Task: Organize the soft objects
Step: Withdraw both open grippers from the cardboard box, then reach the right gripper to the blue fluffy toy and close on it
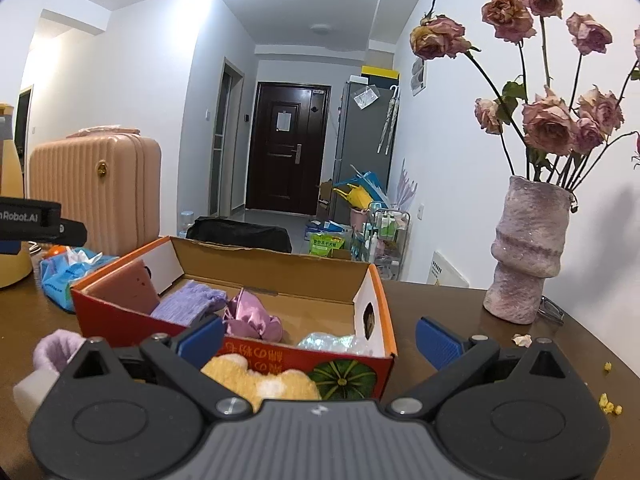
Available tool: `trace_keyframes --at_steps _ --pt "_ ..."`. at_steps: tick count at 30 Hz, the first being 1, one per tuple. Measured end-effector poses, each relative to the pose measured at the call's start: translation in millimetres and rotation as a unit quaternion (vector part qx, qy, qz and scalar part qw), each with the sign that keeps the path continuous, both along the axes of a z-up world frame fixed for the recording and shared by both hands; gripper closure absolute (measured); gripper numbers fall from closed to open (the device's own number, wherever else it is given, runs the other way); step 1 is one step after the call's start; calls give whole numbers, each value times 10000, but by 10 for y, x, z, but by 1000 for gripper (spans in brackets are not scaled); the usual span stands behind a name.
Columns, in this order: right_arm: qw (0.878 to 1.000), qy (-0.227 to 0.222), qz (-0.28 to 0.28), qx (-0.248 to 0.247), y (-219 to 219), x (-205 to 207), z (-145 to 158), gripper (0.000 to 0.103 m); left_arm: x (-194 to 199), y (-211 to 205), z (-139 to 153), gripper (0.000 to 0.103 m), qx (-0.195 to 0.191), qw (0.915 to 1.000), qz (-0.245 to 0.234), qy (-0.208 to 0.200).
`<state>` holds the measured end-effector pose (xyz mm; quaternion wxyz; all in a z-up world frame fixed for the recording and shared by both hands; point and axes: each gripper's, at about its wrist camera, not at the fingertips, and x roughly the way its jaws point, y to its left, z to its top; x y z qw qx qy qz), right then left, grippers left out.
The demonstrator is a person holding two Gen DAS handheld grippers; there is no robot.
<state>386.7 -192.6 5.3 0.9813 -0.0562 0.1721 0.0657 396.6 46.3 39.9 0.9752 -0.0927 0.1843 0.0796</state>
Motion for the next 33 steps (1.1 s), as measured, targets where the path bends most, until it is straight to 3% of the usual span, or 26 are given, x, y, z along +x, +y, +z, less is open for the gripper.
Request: trace_keyframes --at_steps 22,33 --pt "9999 -94 74 -12 -110 -704 -87 0 -654 -33 -149 0 218 9996 -185 -7" --pt "9999 64 60 49 -216 -957 -159 0 -986 -186 -256 0 325 9987 -389 49"
